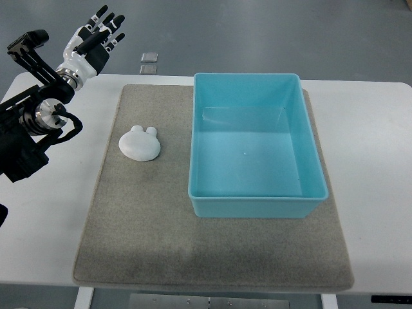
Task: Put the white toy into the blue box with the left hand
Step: 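Raise the left hand and rotate it palm-down above the mat, then move the left hand over the white bunny toy and lower fingers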
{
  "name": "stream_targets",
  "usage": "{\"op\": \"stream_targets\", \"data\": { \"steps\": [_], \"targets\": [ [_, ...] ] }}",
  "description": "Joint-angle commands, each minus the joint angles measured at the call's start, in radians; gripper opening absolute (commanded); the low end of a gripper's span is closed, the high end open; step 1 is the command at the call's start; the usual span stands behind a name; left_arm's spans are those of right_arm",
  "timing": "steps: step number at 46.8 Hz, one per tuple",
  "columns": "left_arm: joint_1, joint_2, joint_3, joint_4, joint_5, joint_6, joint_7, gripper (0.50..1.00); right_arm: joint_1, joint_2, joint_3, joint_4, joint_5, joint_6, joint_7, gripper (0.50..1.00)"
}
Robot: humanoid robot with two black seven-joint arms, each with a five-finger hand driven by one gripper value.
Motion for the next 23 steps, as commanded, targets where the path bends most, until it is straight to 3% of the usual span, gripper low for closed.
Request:
{"op": "stream_targets", "data": {
  "steps": [1, 12, 23],
  "targets": [
    [0.001, 0.005, -0.002, -0.004, 0.084, 0.001, 0.000, 0.975, 0.000, 0.000, 0.000, 0.000, 0.000, 0.000, 0.000, 0.936],
    [0.007, 0.032, 0.004, -0.052, 0.305, -0.002, 0.002, 0.973, 0.000, 0.000, 0.000, 0.000, 0.000, 0.000, 0.000, 0.936],
    [0.010, 0.103, 0.030, -0.177, 0.435, -0.008, 0.005, 0.971, 0.000, 0.000, 0.000, 0.000, 0.000, 0.000, 0.000, 0.936]
  ]
}}
